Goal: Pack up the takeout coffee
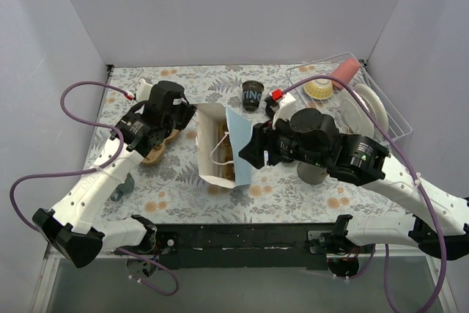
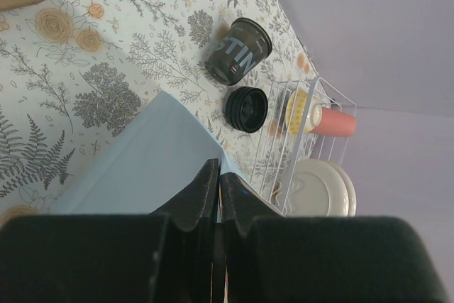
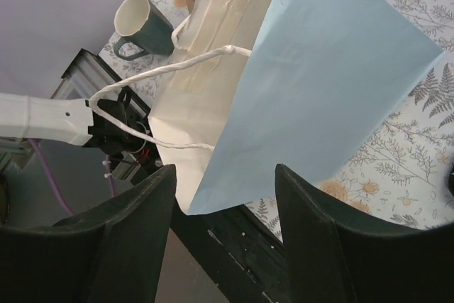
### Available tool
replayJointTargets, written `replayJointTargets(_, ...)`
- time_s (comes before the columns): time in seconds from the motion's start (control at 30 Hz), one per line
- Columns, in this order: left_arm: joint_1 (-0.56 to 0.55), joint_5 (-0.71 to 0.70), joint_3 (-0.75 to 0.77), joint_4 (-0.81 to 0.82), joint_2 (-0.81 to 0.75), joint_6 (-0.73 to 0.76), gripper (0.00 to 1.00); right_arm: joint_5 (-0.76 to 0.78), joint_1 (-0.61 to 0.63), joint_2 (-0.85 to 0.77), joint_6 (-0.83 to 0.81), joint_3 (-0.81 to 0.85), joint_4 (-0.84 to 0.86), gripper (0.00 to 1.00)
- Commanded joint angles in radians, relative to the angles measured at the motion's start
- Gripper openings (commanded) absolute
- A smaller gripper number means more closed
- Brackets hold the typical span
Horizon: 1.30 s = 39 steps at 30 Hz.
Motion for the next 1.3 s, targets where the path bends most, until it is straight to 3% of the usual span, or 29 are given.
replayJointTargets(0.0, -0.003, -0.052, 0.015, 0.016, 0.005, -0.149, 0.0, 0.036, 0.015, 0.019, 0.033, -0.019, 0.007, 0.65)
replayJointTargets(0.33, -0.004, -0.063, -0.009, -0.005, 0.0, -0.224, 0.0, 0.054, 0.048, 0.094, 0.055, -0.02, -0.002, 0.65)
replayJointTargets(0.63, -0.006, -0.11, 0.005, -0.054, -0.003, -0.273, 0.0, 0.171, 0.109, 0.116, 0.119, -0.025, -0.068, 0.68)
replayJointTargets(0.83, -0.004, -0.11, 0.0, -0.063, -0.003, -0.273, 0.0, 0.263, 0.146, 0.146, 0.173, -0.023, -0.138, 0.63)
replayJointTargets(0.93, -0.004, -0.084, -0.021, -0.06, -0.015, -0.262, 0.0, 0.312, 0.146, 0.142, 0.164, -0.046, -0.122, 0.51)
replayJointTargets(1.03, -0.004, -0.053, -0.027, -0.028, -0.033, -0.209, 0.0, 0.376, 0.146, 0.152, 0.135, -0.049, -0.118, 0.3)
replayJointTargets(1.07, -0.004, -0.044, -0.029, -0.02, -0.038, -0.18, 0.0, 0.421, 0.146, 0.154, 0.119, -0.031, -0.131, 0.09)
replayJointTargets(1.1, -0.004, -0.017, -0.031, -0.008, -0.047, -0.144, 0.02, 0.445, 0.146, 0.157, 0.101, -0.017, -0.137, 0.02)
replayJointTargets(1.23, -0.004, 0.069, -0.014, -0.013, -0.116, 0.07, 0.33, 0.509, 0.138, 0.127, -0.118, 0.032, -0.065, 0.01)
replayJointTargets(1.27, -0.004, 0.08, -0.014, -0.022, -0.134, 0.096, 0.36, 0.505, 0.138, 0.119, -0.199, 0.032, -0.042, 0.01)
